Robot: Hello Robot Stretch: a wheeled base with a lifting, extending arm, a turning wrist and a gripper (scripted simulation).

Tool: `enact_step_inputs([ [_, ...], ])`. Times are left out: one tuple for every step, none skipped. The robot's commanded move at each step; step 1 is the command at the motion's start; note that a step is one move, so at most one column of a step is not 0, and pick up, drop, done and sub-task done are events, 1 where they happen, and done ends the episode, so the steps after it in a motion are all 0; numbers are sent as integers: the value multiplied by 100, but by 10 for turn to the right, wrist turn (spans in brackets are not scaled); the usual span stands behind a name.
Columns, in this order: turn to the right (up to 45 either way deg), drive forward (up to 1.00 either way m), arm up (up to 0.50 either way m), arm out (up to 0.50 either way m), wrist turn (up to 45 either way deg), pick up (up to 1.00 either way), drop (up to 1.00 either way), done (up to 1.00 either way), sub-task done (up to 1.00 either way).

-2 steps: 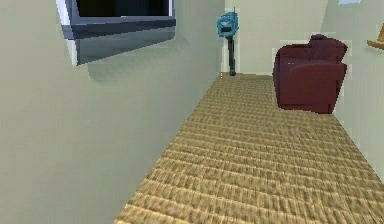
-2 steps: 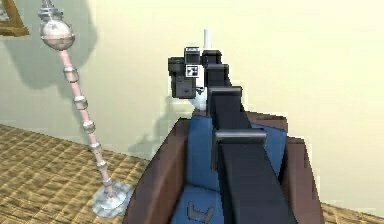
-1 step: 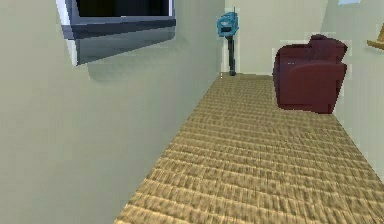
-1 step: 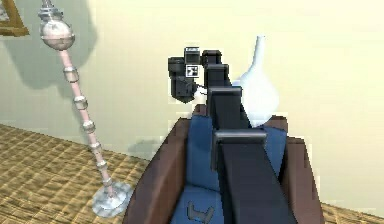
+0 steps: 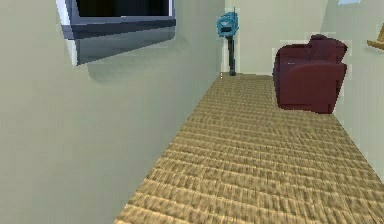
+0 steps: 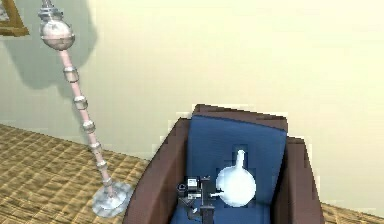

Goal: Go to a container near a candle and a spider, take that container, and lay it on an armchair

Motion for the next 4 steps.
enact_step_inputs([
  [0,0,-32,0,0,0,0,0,0],
  [0,0,0,0,0,0,100,0,0],
  [0,0,10,0,0,0,0,0,0],
  [0,0,0,-8,0,0,0,0,0],
])
